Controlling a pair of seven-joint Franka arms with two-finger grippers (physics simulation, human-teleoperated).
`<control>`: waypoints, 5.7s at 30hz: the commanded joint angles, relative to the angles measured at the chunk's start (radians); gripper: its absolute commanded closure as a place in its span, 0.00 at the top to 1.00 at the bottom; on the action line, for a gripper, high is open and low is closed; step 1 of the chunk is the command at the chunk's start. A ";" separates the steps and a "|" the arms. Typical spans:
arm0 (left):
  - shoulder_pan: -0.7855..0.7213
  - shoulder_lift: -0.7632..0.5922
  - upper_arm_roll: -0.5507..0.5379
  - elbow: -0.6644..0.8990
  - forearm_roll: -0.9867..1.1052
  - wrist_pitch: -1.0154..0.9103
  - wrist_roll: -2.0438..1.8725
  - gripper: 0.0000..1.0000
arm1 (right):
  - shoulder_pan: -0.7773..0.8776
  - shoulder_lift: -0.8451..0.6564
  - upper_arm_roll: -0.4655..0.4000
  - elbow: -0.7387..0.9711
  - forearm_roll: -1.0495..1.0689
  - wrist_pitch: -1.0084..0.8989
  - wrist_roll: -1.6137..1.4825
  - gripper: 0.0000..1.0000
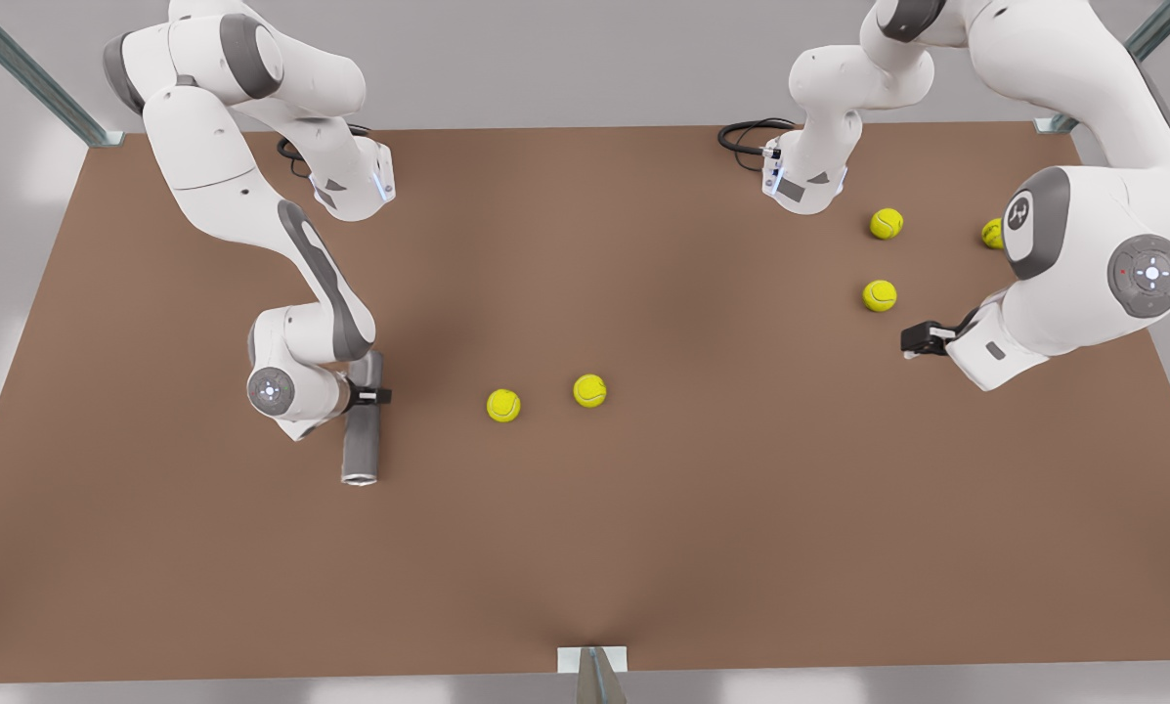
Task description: Put the tennis tube upright
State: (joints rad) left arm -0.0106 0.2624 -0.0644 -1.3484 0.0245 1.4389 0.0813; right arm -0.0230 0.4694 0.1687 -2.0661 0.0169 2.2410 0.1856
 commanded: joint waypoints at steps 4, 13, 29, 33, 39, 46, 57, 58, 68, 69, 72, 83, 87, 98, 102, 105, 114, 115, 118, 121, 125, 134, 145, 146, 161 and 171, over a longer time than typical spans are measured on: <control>0.000 0.008 0.000 0.000 0.000 0.000 0.000 1.00 | 0.002 0.024 -0.002 0.001 0.000 0.000 0.002 1.00; 0.001 0.008 0.000 -0.006 0.000 -0.002 0.000 1.00 | 0.006 0.040 -0.002 0.006 -0.003 0.002 0.003 0.90; 0.001 0.011 0.000 -0.015 -0.001 -0.002 0.000 1.00 | 0.014 0.051 -0.002 0.011 -0.003 0.002 0.002 0.72; 0.001 0.012 0.000 -0.015 -0.001 -0.002 0.000 1.00 | 0.012 0.051 -0.002 0.012 -0.003 0.002 0.002 0.65; 0.001 0.011 0.000 -0.015 -0.001 -0.002 0.000 1.00 | 0.012 0.049 -0.002 0.038 -0.005 -0.012 0.000 0.64; 0.001 0.011 0.000 -0.015 -0.001 -0.002 0.000 1.00 | 0.060 0.049 0.002 0.123 -0.040 -0.015 -0.018 0.64; 0.001 0.011 0.000 -0.015 -0.001 0.002 0.000 1.00 | 0.112 0.118 0.002 0.347 -0.081 -0.075 -0.578 0.65; 0.001 0.011 0.000 -0.015 -0.001 0.002 0.000 1.00 | 0.113 0.118 0.002 0.351 -0.083 -0.075 -0.647 0.66; 0.001 0.014 0.000 -0.015 -0.001 0.002 -0.002 1.00 | 0.282 0.196 0.002 0.567 -0.218 -0.072 -0.815 0.67; 0.001 0.014 0.000 -0.015 -0.001 0.002 -0.002 1.00 | 0.299 0.198 0.002 0.569 -0.219 -0.072 -0.815 0.67; 0.001 0.014 0.000 -0.015 -0.001 0.002 -0.002 1.00 | 0.353 0.293 0.000 0.688 -0.242 -0.061 -0.848 0.67; 0.001 0.029 0.000 -0.015 -0.001 0.006 0.000 1.00 | 0.598 0.544 -0.055 1.101 -0.264 -0.161 -0.868 0.67; 0.001 0.041 0.000 -0.015 -0.001 0.006 0.000 1.00 | 0.664 0.626 -0.069 1.195 -0.262 -0.166 -0.834 0.70; 0.003 0.051 0.000 -0.015 -0.001 0.008 -0.002 1.00 | 0.699 0.676 -0.084 1.239 -0.261 -0.166 -0.833 1.00; 0.001 0.051 0.000 -0.015 -0.001 0.006 -0.002 1.00 | 0.680 0.551 -0.080 1.238 -0.183 -0.368 -0.732 1.00; 0.001 0.051 0.000 -0.015 -0.001 0.011 -0.003 1.00 | 0.603 0.333 -0.078 1.233 -0.129 -0.668 -0.388 1.00; 0.069 0.661 -0.043 -0.002 -1.150 0.342 0.231 1.00 | -0.058 -0.239 0.124 0.531 -0.126 -0.581 0.020 1.00; 0.049 0.690 -0.083 -0.002 -1.164 0.402 0.262 1.00 | -0.061 -0.236 0.124 0.534 -0.127 -0.592 0.025 1.00; -0.021 0.716 -0.083 -0.021 -1.252 0.445 0.382 1.00 | -0.084 -0.213 0.123 0.567 -0.135 -0.580 0.005 1.00; -0.068 0.716 -0.083 -0.057 -1.319 0.508 0.391 1.00 | -0.095 -0.186 0.118 0.632 -0.123 -0.583 0.014 1.00; -0.072 0.727 -0.083 -0.060 -1.400 0.522 0.422 1.00 | -0.106 -0.152 0.115 0.632 -0.158 -0.575 0.021 1.00; -0.084 0.770 -0.087 -0.012 -1.443 0.568 0.466 1.00 | -0.109 -0.135 0.107 0.653 -0.183 -0.580 0.021 1.00; -0.117 0.779 -0.126 -0.014 -1.445 0.609 0.466 1.00 | -0.107 -0.135 0.107 0.681 -0.183 -0.589 0.017 1.00; -0.120 0.784 -0.126 -0.014 -1.445 0.609 0.466 1.00 | -0.109 -0.135 0.107 0.681 -0.183 -0.589 0.017 1.00; -0.123 0.779 -0.126 -0.012 -1.445 0.597 0.465 0.77 | -0.100 -0.135 0.107 0.681 -0.183 -0.589 0.018 1.00; -0.117 0.772 -0.120 -0.014 -1.440 0.560 0.454 0.51 | -0.097 -0.135 0.109 0.681 -0.186 -0.589 0.023 1.00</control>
State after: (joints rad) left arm -0.1273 1.0342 -0.1841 -1.3622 -1.4170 1.9949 0.5346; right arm -0.1197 0.3345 0.2776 -1.3852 -0.1674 1.6521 0.2086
